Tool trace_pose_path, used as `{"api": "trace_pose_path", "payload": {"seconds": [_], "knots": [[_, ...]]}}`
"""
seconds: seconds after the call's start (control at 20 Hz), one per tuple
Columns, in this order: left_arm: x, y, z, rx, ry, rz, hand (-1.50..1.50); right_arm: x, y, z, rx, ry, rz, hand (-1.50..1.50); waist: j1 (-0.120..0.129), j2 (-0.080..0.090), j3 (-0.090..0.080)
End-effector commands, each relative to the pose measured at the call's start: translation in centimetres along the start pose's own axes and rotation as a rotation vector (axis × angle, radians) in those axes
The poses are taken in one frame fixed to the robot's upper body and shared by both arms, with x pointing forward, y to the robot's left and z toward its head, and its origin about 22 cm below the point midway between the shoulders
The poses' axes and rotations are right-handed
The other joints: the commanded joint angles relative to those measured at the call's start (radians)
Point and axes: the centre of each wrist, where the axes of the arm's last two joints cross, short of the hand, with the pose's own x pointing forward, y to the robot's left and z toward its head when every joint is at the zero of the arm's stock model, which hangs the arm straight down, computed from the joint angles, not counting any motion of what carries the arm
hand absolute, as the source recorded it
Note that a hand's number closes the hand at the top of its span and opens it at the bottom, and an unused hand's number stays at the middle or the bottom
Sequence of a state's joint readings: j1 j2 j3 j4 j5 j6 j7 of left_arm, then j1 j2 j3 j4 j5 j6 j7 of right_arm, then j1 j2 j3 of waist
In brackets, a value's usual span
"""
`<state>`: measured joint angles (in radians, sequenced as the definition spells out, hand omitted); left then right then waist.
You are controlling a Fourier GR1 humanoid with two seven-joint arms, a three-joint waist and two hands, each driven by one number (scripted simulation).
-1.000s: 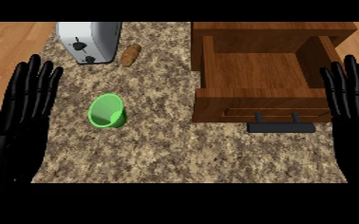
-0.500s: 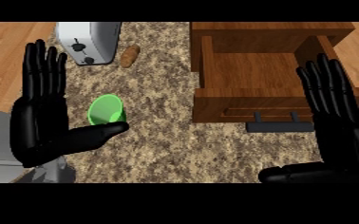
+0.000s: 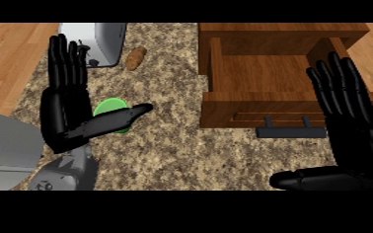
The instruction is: Pick up the cup, place it into the drawer and close the drawer
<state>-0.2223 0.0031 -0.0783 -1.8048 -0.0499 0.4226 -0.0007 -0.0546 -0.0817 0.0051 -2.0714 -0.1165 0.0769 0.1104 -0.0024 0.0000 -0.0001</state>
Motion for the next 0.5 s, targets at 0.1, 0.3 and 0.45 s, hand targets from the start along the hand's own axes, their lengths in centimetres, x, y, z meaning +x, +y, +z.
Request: {"api": "trace_pose_path", "payload": {"seconds": [0.1,0.3,0.45], "knots": [[-2.1,0.7,-1.9,0.023,0.012,0.012,-1.50,-0.2,-0.1,1.0,0.010,0.002,-0.004,-1.50,-0.002,0.000,0.000],[-1.0,0.8,0.5,0.032,0.032,-0.020,-1.50,0.6,-0.3,2.0,-0.010,0.003,-0.006,-1.50,0.000,-0.001,0.000],[-1.0,0.1,-1.1,0.038,0.038,-0.006,-1.50,-0.7,-0.4,0.8,0.009,0.003,-0.001,-1.50,0.000,0.000,0.000]]}}
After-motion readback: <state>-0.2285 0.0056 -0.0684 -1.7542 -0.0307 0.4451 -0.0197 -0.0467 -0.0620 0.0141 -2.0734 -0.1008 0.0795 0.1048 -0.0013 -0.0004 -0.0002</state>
